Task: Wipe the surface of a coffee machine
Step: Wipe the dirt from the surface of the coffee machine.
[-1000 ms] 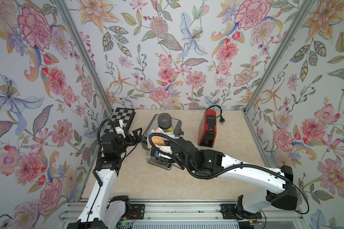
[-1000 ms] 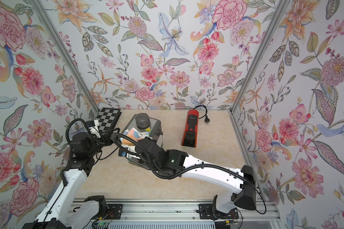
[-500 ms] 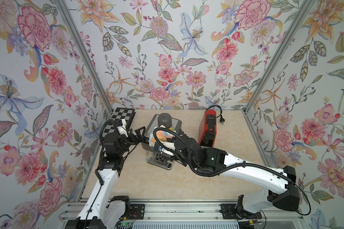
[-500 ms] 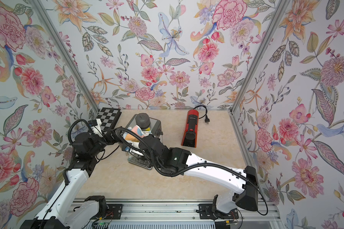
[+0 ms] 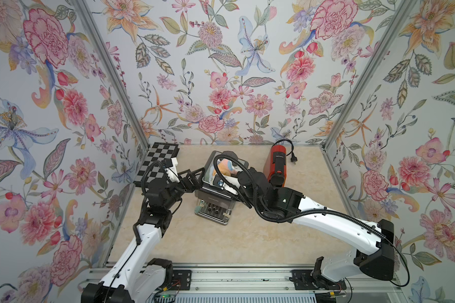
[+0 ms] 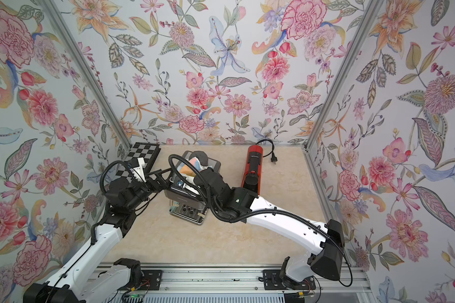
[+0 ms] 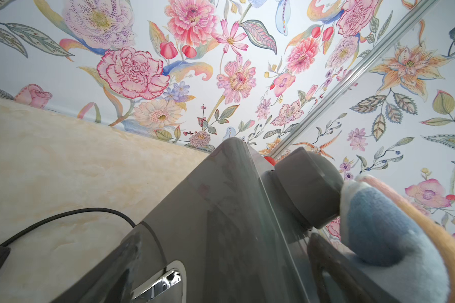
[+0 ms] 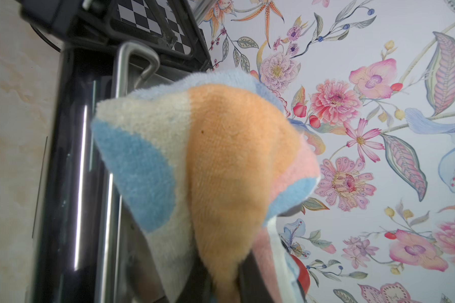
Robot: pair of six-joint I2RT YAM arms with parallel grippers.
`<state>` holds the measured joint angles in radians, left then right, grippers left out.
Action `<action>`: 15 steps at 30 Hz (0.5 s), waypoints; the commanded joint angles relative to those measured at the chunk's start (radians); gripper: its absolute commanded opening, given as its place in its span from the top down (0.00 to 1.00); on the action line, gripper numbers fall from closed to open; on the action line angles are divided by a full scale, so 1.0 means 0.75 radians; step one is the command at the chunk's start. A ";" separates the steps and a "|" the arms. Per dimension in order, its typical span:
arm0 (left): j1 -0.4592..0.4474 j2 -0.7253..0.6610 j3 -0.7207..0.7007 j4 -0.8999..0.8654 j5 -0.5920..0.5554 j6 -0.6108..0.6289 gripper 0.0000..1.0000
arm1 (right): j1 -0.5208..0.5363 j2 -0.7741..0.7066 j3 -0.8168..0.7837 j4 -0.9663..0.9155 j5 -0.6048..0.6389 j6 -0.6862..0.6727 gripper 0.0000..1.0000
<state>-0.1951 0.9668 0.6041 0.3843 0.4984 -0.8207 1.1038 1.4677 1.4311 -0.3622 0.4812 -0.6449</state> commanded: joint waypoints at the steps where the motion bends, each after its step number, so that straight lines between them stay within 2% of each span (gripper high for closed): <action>1: -0.077 0.018 -0.066 -0.077 0.040 -0.009 0.01 | -0.021 0.008 -0.024 -0.024 -0.047 0.030 1.00; 7: -0.083 0.014 -0.087 -0.094 0.007 -0.003 0.01 | -0.056 -0.018 -0.030 -0.020 -0.049 0.064 1.00; 11: -0.084 0.046 -0.076 -0.088 0.006 0.009 0.01 | -0.111 -0.100 -0.066 -0.004 -0.056 0.196 1.00; 15: -0.083 0.072 -0.058 -0.094 0.004 0.024 0.01 | -0.206 -0.238 -0.145 0.002 -0.072 0.408 1.00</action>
<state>-0.2325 0.9745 0.5869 0.4309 0.4763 -0.8536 0.9909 1.3663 1.3502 -0.3565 0.4305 -0.4885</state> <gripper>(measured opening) 0.989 0.126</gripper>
